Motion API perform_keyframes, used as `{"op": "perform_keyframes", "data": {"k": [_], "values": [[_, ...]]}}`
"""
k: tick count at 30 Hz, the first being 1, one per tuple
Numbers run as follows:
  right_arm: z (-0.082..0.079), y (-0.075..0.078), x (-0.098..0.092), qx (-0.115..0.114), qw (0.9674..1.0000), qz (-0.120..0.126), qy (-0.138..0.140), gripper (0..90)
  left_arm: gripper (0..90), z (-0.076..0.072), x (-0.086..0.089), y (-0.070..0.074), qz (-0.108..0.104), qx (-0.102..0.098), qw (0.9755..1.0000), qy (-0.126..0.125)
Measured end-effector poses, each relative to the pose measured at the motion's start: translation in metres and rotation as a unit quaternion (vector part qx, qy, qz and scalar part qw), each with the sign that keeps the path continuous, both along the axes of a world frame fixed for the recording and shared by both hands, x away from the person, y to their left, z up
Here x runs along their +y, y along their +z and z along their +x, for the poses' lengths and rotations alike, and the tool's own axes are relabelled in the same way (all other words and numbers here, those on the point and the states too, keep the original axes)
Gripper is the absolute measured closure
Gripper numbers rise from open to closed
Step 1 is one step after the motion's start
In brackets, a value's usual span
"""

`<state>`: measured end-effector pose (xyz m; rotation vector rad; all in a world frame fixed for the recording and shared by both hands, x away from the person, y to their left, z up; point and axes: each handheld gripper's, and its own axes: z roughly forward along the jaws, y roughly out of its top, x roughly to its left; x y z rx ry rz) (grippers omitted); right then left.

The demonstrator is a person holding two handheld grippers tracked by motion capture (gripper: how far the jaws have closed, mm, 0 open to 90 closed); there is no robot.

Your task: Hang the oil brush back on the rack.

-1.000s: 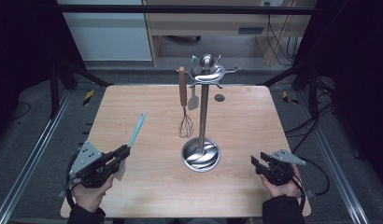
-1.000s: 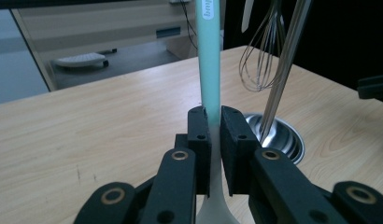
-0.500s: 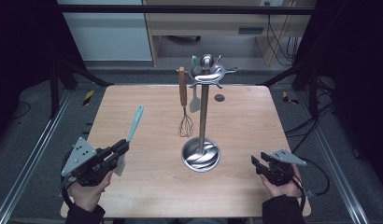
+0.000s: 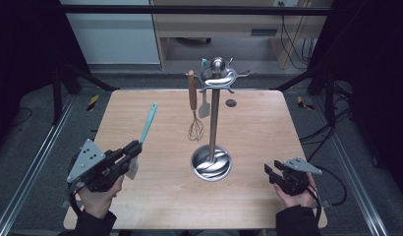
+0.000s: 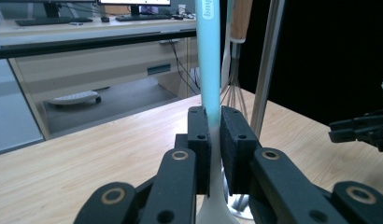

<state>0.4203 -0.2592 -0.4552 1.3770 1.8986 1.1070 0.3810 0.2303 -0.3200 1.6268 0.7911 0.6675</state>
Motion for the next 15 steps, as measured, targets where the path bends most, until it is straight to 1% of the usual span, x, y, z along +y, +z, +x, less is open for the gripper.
{"op": "perform_keyframes", "data": {"k": [1,4,6,7,15], "values": [[0.0,0.0,0.0,-0.001,1.0,-0.001,0.0,56.7,82.6,0.0,-0.001,0.001,0.002,-0.002,1.0,-0.001],[0.0,0.0,-0.001,-0.002,1.0,-0.002,0.0,56.8,82.6,0.0,-0.003,0.005,-0.006,-0.007,0.9999,-0.004],[0.0,0.0,-0.001,-0.002,1.0,-0.002,0.0,56.9,82.6,-0.001,-0.004,0.008,-0.006,-0.011,0.9999,-0.006],[0.0,0.0,-0.001,-0.002,1.0,-0.002,0.0,56.9,82.6,-0.001,-0.005,0.009,-0.01,-0.012,0.9999,-0.007],[0.0,0.0,-0.001,-0.003,1.0,-0.002,0.0,57.2,82.6,-0.002,-0.012,0.019,-0.019,-0.022,0.9994,-0.018]]}}
